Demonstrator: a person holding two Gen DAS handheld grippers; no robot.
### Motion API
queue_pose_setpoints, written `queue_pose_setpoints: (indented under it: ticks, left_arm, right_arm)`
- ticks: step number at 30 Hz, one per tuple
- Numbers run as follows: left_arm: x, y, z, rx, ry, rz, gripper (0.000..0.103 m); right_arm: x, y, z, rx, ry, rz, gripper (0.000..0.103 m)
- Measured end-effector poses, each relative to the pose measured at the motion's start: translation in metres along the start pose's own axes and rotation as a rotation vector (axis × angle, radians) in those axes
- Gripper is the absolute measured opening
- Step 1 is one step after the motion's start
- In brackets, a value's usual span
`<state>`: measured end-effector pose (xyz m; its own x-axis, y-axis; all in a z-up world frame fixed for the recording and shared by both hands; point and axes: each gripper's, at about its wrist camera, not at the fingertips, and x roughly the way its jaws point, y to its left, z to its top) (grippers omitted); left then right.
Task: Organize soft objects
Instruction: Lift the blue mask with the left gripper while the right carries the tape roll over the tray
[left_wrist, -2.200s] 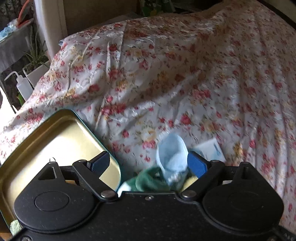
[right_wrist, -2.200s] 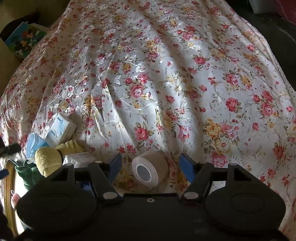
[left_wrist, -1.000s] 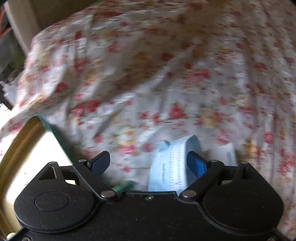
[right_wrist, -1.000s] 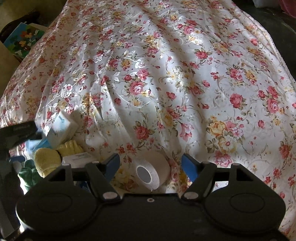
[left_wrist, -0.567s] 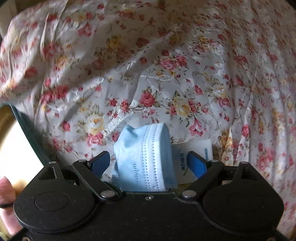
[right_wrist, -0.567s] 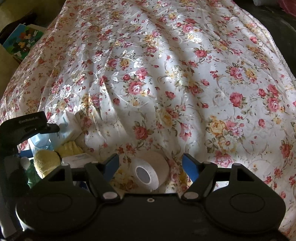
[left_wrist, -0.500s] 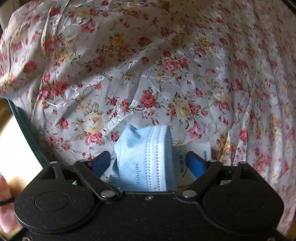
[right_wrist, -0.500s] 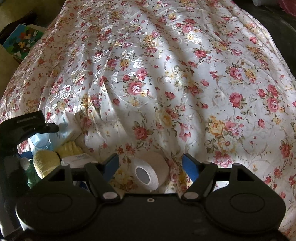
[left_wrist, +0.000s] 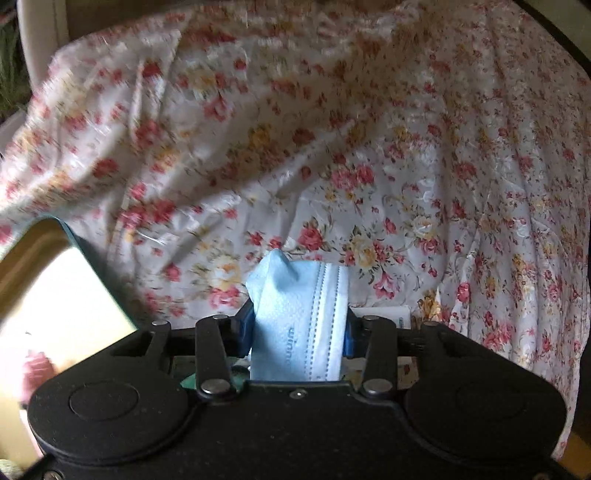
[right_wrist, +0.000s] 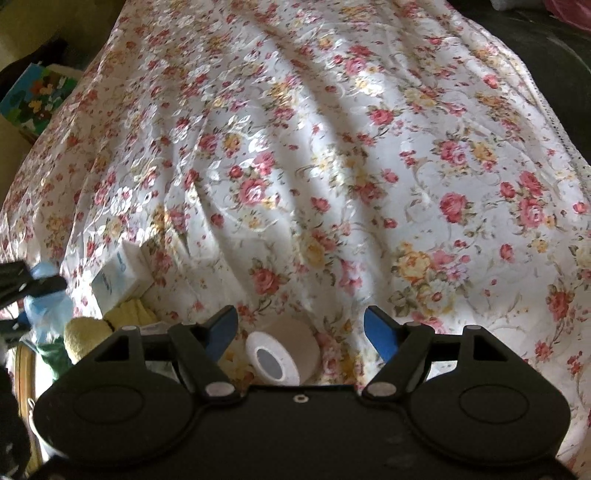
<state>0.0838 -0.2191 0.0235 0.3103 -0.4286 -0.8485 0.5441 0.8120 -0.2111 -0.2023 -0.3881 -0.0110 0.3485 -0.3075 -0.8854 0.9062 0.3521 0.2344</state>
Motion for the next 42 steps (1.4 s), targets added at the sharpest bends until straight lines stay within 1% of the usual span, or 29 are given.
queue_pose_setpoints:
  ticks: [2,5,8,12,13,15,17,19,20,21,23,24,25,27,32,33,35,36,38,39,40,42]
  left_arm:
    - [-0.016,-0.004,-0.003,0.029,-0.021,0.027,0.043]
    - [-0.047,-0.01,-0.012,0.07,-0.061,0.034,0.043]
    - [-0.072,-0.013,-0.022,0.087,-0.09,0.012,0.043]
    - [-0.094,-0.012,-0.036,0.097,-0.102,-0.006,0.043]
    - [-0.098,-0.011,-0.039,0.099,-0.104,-0.004,0.043]
    - [-0.103,-0.007,-0.045,0.098,-0.103,-0.003,0.043]
    - [-0.106,-0.002,-0.048,0.09,-0.097,-0.009,0.043]
    - [-0.109,0.004,-0.05,0.08,-0.098,-0.007,0.043]
    - [-0.109,0.007,-0.051,0.078,-0.097,-0.004,0.043]
    - [-0.11,0.011,-0.052,0.075,-0.096,-0.001,0.043]
    - [-0.112,0.017,-0.055,0.073,-0.093,0.002,0.043]
    - [-0.111,0.019,-0.055,0.074,-0.091,0.004,0.043]
    - [-0.112,0.021,-0.057,0.076,-0.091,0.007,0.043]
    - [-0.111,0.025,-0.057,0.077,-0.09,0.016,0.043]
    - [-0.108,0.032,-0.056,0.061,-0.072,0.01,0.043]
    - [-0.108,0.032,-0.056,0.059,-0.071,0.008,0.043]
    - [-0.109,0.033,-0.056,0.058,-0.072,0.003,0.043]
    - [-0.109,0.034,-0.055,0.056,-0.072,0.001,0.043]
    - [-0.109,0.034,-0.055,0.052,-0.07,-0.005,0.043]
    - [-0.109,0.034,-0.055,0.051,-0.069,-0.005,0.043]
    - [-0.109,0.034,-0.055,0.049,-0.067,-0.005,0.043]
    - [-0.107,0.035,-0.055,0.048,-0.061,-0.007,0.043]
  right_arm:
    - [-0.003,-0.004,0.001,0.009,-0.008,0.001,0.075]
    - [-0.007,-0.01,0.003,0.016,-0.006,0.013,0.075]
    - [-0.004,-0.007,0.001,0.0,0.033,0.042,0.081]
    - [0.005,0.011,-0.008,-0.081,0.094,0.078,0.081]
    - [0.006,0.015,-0.011,-0.095,0.098,0.069,0.081]
    - [0.011,0.021,-0.014,-0.12,0.095,0.023,0.08]
    - [0.015,0.024,-0.016,-0.133,0.094,-0.008,0.078]
    - [0.017,0.024,-0.017,-0.15,0.098,-0.024,0.069]
    - [0.016,0.025,-0.016,-0.165,0.085,-0.048,0.066]
    - [0.013,0.023,-0.013,-0.165,0.05,-0.089,0.064]
    - [0.003,0.014,-0.008,-0.125,-0.04,-0.18,0.065]
    - [-0.004,0.01,-0.005,-0.104,-0.076,-0.195,0.065]
    - [-0.009,0.006,-0.004,-0.089,-0.089,-0.18,0.067]
    - [-0.014,0.003,-0.006,-0.084,-0.081,-0.119,0.07]
    - [-0.001,0.028,-0.022,-0.197,0.016,-0.019,0.071]
    - [0.001,0.034,-0.026,-0.222,0.032,-0.013,0.071]
    - [0.005,0.045,-0.031,-0.259,0.037,-0.036,0.071]
    - [0.007,0.049,-0.034,-0.272,0.036,-0.051,0.07]
    - [0.01,0.052,-0.036,-0.288,0.045,-0.063,0.064]
    - [0.014,0.053,-0.038,-0.29,0.055,-0.07,0.056]
    - [0.018,0.054,-0.039,-0.294,0.066,-0.084,0.051]
    - [0.028,0.055,-0.037,-0.307,0.082,-0.113,0.047]
